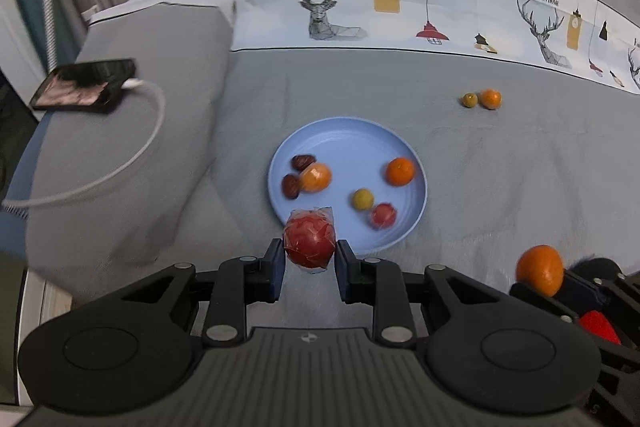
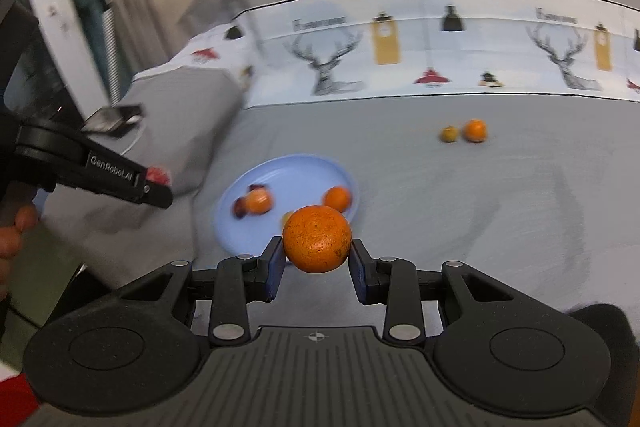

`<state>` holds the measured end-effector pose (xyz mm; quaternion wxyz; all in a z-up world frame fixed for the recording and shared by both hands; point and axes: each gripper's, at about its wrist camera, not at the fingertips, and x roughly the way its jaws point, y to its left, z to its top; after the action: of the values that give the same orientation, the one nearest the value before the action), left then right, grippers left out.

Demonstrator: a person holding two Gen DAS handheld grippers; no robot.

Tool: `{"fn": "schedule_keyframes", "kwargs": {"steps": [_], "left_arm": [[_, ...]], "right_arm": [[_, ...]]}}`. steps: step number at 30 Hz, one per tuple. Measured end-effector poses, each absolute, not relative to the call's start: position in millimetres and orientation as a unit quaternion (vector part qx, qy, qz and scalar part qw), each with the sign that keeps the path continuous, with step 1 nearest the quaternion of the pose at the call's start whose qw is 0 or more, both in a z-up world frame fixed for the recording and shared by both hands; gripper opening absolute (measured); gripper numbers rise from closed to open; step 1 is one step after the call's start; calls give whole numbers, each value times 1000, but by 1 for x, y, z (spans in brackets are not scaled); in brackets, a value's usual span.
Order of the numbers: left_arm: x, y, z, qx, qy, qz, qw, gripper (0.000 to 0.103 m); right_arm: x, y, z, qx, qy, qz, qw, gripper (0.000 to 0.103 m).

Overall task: Organize fruits
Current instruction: 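Carry the plum with the left tool while the right tool carries the orange over the plate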

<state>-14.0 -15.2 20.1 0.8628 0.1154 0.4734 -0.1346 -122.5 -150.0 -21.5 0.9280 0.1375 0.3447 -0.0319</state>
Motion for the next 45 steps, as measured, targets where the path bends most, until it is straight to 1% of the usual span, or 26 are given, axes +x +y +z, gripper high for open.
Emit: {"fn": "schedule_keyframes", "kwargs": {"steps": [6,13,33,45], "left_arm": [[-36,15,18,96,469,-127,868,29],[-36,28,13,84,477,-124,866,29],[-16,28,8,73,485,-123,863,29],[8,21,4,73,491,-118,860,29]], "right_arm": [[-127,-127,-11,106,341,-13,934,36],[-125,-121,-10,94,344,-12,934,36],[-112,-121,-19,90,359,-19,929,36],[-86,-123,-23,89,361,-12,928,36]]}}
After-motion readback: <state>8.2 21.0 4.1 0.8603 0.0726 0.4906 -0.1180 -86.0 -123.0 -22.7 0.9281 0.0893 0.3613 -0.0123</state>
